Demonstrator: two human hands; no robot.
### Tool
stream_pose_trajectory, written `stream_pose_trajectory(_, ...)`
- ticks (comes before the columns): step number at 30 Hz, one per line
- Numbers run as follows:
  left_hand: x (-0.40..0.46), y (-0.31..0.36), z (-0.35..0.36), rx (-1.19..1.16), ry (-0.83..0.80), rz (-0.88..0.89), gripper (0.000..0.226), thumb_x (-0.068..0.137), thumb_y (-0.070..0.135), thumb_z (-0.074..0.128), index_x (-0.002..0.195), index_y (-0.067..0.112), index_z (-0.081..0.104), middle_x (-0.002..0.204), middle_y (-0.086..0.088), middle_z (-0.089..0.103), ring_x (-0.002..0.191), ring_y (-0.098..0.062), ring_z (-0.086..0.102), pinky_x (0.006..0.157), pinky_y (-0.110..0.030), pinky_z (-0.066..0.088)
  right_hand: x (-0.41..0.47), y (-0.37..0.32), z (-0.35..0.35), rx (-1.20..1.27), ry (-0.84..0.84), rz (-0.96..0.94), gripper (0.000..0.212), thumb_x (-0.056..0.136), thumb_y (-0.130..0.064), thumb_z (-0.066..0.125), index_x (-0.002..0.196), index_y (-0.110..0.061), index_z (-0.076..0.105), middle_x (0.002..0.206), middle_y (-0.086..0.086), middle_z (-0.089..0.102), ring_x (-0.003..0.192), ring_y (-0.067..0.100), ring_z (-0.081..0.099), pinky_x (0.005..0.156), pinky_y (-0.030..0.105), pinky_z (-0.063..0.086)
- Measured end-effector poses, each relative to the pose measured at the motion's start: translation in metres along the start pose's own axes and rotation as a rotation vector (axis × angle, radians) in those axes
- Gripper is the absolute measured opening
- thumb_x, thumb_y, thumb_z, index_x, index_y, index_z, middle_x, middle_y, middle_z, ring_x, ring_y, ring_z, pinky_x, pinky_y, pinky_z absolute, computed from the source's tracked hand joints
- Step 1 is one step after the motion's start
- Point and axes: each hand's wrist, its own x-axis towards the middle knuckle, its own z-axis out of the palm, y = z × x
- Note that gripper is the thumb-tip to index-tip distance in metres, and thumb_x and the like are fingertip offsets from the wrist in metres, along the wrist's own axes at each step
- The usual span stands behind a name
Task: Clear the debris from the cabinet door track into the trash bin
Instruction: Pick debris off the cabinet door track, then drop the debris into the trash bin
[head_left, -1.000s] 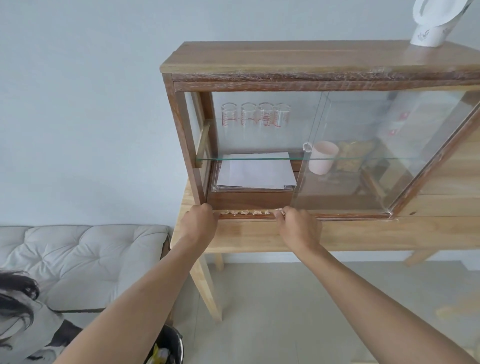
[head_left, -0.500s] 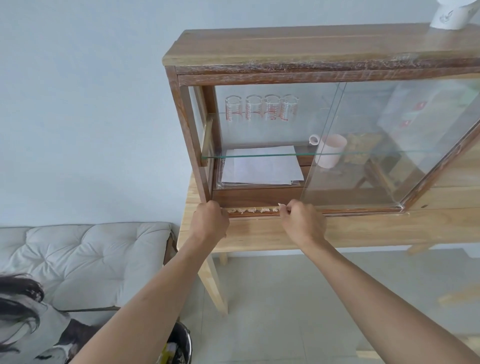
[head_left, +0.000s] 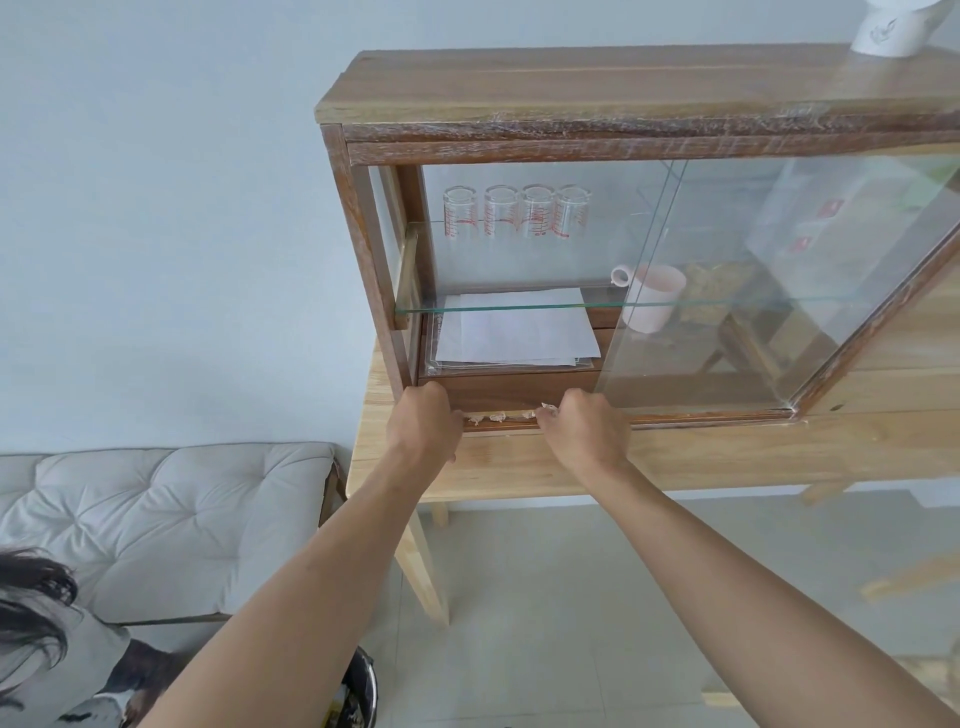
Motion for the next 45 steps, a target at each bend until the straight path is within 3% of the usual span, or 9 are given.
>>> stream_pose_trajectory(3, 0.002, 0.000, 0.001, -0.037, -0.044, -0.019, 0.029, 0.107, 0.010, 0.061, 0.080, 0.001, 0.064, 0.060, -0.009, 0.079, 0.049, -0.017, 0.076, 0.047, -0.025, 0.055, 0.002, -0.003, 0.001, 0.034, -0.024, -0.010, 0.033, 0.104, -0.037, 0.060, 0.088, -0.011, 0.072, 0.092, 0.012, 0.078, 0.085, 0.038, 0.073, 0.061, 0.032, 0.042)
stream_pose_trajectory(6, 0.000, 0.001, 0.004, -0.174, -0.036, -0.025, 0.020, 0.103, 0.003, 0.058, 0.095, -0.009, 0.071, 0.079, -0.020, 0.081, 0.064, -0.030, 0.082, 0.045, -0.026, 0.053, 0.001, 0.000, 0.002, 0.060, -0.046, -0.041, 0.034, 0.108, -0.034, 0.055, 0.097, -0.007, 0.073, 0.098, 0.013, 0.078, 0.092, 0.039, 0.073, 0.064, 0.034, 0.044)
stream_pose_trajectory(10, -0.001, -0.009, 0.013, -0.265, -0.030, -0.038, 0.029, 0.108, 0.001, 0.051, 0.086, -0.006, 0.067, 0.066, -0.022, 0.078, 0.047, -0.026, 0.078, 0.055, -0.043, 0.069, -0.003, 0.008, 0.001, 0.138, -0.070, -0.063, 0.036, 0.110, -0.035, 0.050, 0.108, -0.004, 0.069, 0.102, 0.018, 0.076, 0.097, 0.042, 0.072, 0.073, 0.042, 0.054)
stream_pose_trajectory(15, -0.016, -0.028, 0.018, -0.465, 0.049, -0.028, 0.029, 0.110, 0.009, 0.054, 0.089, 0.001, 0.072, 0.071, -0.016, 0.077, 0.034, -0.014, 0.067, 0.038, -0.028, 0.056, -0.012, 0.007, 0.002, 0.300, -0.050, -0.094, 0.035, 0.110, -0.037, 0.051, 0.102, -0.006, 0.067, 0.086, 0.014, 0.076, 0.088, 0.040, 0.072, 0.067, 0.042, 0.053)
stream_pose_trajectory(20, -0.046, -0.044, 0.015, -0.584, 0.097, -0.024, 0.023, 0.110, 0.015, 0.060, 0.091, 0.015, 0.073, 0.066, -0.007, 0.078, 0.036, -0.011, 0.066, 0.038, -0.022, 0.053, -0.030, -0.005, -0.003, 0.440, -0.057, -0.146, 0.034, 0.106, -0.045, 0.056, 0.095, -0.015, 0.070, 0.071, 0.001, 0.072, 0.073, 0.033, 0.069, 0.062, 0.039, 0.049)
stream_pose_trajectory(30, -0.115, -0.154, -0.009, -0.715, 0.139, -0.116, 0.021, 0.108, 0.021, 0.069, 0.093, 0.009, 0.078, 0.066, -0.001, 0.081, 0.045, -0.018, 0.072, 0.047, -0.030, 0.060, -0.117, -0.088, 0.032, 0.550, -0.146, -0.374, 0.031, 0.104, -0.044, 0.062, 0.100, -0.019, 0.078, 0.070, -0.007, 0.074, 0.068, 0.024, 0.075, 0.071, 0.042, 0.059)
stream_pose_trajectory(34, -0.145, -0.219, -0.008, -0.685, 0.164, -0.218, 0.021, 0.107, 0.018, 0.070, 0.088, 0.015, 0.077, 0.068, 0.000, 0.082, 0.043, -0.012, 0.072, 0.043, -0.016, 0.053, -0.153, -0.131, 0.076, 0.555, -0.292, -0.433, 0.028, 0.103, -0.041, 0.066, 0.096, -0.017, 0.079, 0.077, -0.001, 0.080, 0.070, 0.026, 0.076, 0.071, 0.043, 0.060)
stream_pose_trajectory(40, -0.183, -0.334, 0.085, -0.726, 0.098, -0.483, 0.021, 0.107, 0.019, 0.070, 0.089, 0.014, 0.079, 0.072, -0.001, 0.084, 0.060, -0.020, 0.083, 0.059, -0.032, 0.069, -0.203, -0.168, 0.206, 0.622, -0.540, -0.408, 0.016, 0.101, -0.023, 0.070, 0.096, -0.011, 0.079, 0.072, -0.001, 0.079, 0.047, -0.003, 0.065, 0.056, 0.023, 0.052)
stream_pose_trajectory(45, -0.208, -0.427, 0.199, -0.792, 0.039, -0.714, 0.027, 0.105, 0.016, 0.069, 0.081, 0.011, 0.079, 0.068, -0.002, 0.083, 0.064, -0.022, 0.085, 0.067, -0.040, 0.072, -0.246, -0.172, 0.355, 0.548, -0.763, -0.322, 0.012, 0.099, -0.019, 0.072, 0.088, -0.014, 0.077, 0.072, -0.001, 0.078, 0.060, 0.009, 0.077, 0.062, 0.040, 0.065)
